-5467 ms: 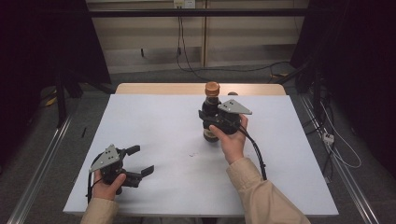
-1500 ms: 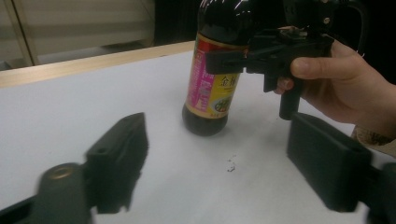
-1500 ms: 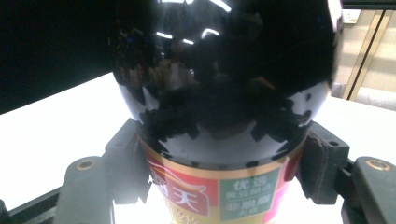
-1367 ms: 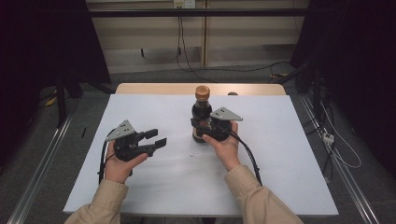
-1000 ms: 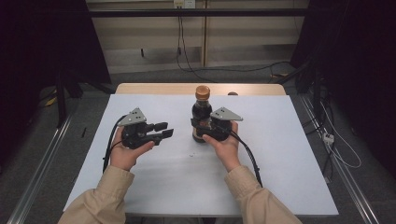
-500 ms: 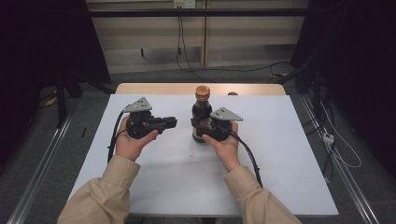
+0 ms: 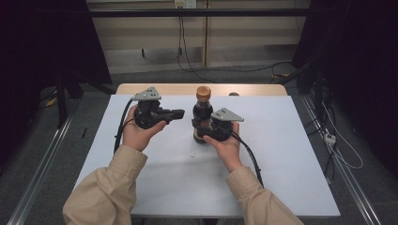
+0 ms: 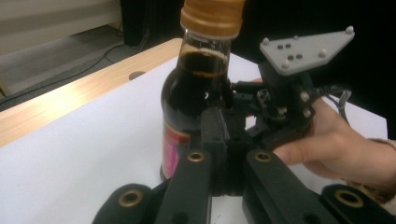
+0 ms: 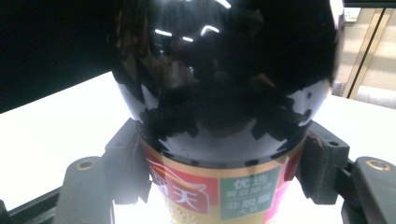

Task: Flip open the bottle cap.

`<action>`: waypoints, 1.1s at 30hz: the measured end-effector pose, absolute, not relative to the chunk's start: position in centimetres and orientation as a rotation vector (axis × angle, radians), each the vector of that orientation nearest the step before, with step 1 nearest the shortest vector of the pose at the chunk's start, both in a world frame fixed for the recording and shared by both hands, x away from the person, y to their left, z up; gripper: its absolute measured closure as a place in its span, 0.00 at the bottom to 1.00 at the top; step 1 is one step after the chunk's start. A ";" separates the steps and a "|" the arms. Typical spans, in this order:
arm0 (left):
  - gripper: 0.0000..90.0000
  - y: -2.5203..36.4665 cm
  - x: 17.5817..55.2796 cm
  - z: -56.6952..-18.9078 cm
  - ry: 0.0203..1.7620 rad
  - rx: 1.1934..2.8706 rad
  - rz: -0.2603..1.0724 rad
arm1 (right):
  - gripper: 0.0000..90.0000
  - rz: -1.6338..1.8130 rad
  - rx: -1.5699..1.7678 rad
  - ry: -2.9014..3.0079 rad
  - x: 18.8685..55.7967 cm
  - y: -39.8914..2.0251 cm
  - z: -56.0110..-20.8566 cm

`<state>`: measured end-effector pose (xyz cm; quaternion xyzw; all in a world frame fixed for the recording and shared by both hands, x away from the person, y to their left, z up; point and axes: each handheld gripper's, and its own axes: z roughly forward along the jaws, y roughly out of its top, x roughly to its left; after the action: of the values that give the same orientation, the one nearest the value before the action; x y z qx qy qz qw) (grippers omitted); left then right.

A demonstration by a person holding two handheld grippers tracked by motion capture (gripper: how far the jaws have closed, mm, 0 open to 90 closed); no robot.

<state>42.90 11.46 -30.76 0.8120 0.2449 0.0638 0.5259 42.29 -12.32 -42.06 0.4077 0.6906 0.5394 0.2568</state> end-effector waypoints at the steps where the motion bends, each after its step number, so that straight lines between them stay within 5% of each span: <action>1: 1.00 11.3 43.0 -30.6 0.585 1.946 0.154 | 0.34 1.463 1.102 1.874 42.3 -12.3 -42.1; 33: 1.00 7.8 45.1 -27.5 0.599 1.990 0.169 | 0.34 1.454 1.110 1.887 42.3 -12.3 -42.0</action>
<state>45.13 7.83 -27.51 0.8244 0.2482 0.0698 0.5039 42.34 -12.31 -42.00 0.4084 0.6944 0.5353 0.2540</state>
